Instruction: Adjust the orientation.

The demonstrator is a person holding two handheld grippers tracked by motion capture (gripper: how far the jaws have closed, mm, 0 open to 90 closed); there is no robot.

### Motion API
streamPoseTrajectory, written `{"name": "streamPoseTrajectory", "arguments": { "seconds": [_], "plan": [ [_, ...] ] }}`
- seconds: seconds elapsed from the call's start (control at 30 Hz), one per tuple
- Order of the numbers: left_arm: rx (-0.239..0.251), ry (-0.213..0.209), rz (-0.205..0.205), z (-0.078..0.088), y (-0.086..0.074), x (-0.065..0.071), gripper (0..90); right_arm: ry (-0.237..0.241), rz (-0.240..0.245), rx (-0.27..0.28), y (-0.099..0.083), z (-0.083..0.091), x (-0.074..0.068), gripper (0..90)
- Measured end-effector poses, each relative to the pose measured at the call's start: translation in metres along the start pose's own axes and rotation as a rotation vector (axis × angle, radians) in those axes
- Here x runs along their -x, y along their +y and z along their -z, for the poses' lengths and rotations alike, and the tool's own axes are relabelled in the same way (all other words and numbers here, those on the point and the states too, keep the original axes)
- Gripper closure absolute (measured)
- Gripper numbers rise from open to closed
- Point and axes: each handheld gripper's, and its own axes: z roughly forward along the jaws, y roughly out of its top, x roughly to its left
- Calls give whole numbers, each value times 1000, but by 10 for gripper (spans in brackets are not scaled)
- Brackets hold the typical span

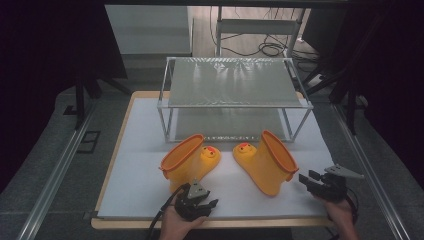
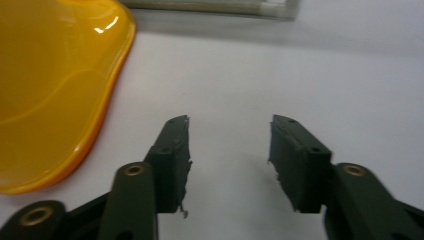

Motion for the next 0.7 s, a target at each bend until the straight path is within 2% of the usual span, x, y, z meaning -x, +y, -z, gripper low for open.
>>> {"name": "streamPoseTrajectory", "arguments": {
  "seconds": [0.1, 0.13, 0.17, 0.23, 0.3, 0.33, 0.5, 0.67, 0.7],
  "plan": [
    [-5, -1, -7, 0, 0, 1, 530, 39, 24, -2, 1, -1, -4, 637],
    [-3, -1, -3, 1, 1, 1, 530, 39, 24, -2, 1, -1, -4, 637],
    [2, 0, 8, 2, 1, 0, 527, 50, 43, -2, 2, -2, -8, 701],
    [0, -1, 6, 2, 1, -1, 527, 37, 60, 0, 3, -2, -13, 785],
    [-2, 1, 7, 2, 0, -1, 527, 45, 70, -4, 3, -3, -15, 818],
    [-6, 0, 3, 2, 0, -2, 527, 55, 91, -7, 4, -3, -18, 874],
    [-7, 8, 6, 4, 0, -5, 514, 83, 113, -15, 6, -3, -23, 895],
    [-4, 5, 14, 6, 1, -6, 511, 100, 137, -13, 7, 1, -34, 895],
    [-3, 3, 10, 6, 1, -4, 510, 107, 152, -20, 4, 1, -41, 895]
  ]
}}
